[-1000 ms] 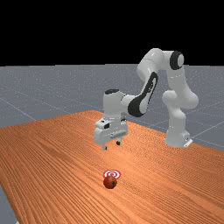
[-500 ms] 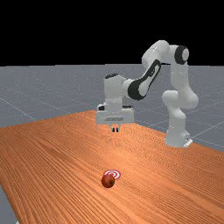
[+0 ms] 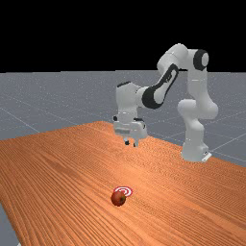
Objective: Pick the apple to the marker
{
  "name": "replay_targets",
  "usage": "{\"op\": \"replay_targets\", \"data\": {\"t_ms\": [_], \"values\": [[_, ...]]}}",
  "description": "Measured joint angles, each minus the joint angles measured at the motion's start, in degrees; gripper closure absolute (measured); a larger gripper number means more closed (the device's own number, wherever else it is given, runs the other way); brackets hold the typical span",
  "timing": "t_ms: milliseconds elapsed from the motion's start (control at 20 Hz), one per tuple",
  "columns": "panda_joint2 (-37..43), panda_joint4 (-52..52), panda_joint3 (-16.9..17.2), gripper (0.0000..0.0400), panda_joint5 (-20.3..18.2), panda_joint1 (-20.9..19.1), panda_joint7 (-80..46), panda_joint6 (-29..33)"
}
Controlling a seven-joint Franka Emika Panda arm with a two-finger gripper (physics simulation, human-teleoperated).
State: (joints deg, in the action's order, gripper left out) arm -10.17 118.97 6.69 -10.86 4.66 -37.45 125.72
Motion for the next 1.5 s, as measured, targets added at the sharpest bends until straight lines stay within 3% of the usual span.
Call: {"op": "replay_targets", "data": {"t_ms": [100, 250, 450, 650, 1150, 1500], "values": [[-1.8, -0.6, -2.0, 0.0054, -0.5, 2.1, -0.6, 3.0], [-8.2, -2.7, -4.0, 0.0012, -2.2, 4.1, -0.3, 12.4], [-19.1, -9.8, -4.8, 0.0002, -3.8, 4.0, -0.1, 16.8], [-28.6, -18.6, -3.4, 0.0000, -4.2, 2.3, -1.6, 17.0], [-33.6, -22.5, -3.5, 0.0000, -4.6, 2.7, -3.4, 18.1], [-35.2, -22.5, -1.3, 0.0000, -1.7, 7.4, -6.5, 22.1]]}}
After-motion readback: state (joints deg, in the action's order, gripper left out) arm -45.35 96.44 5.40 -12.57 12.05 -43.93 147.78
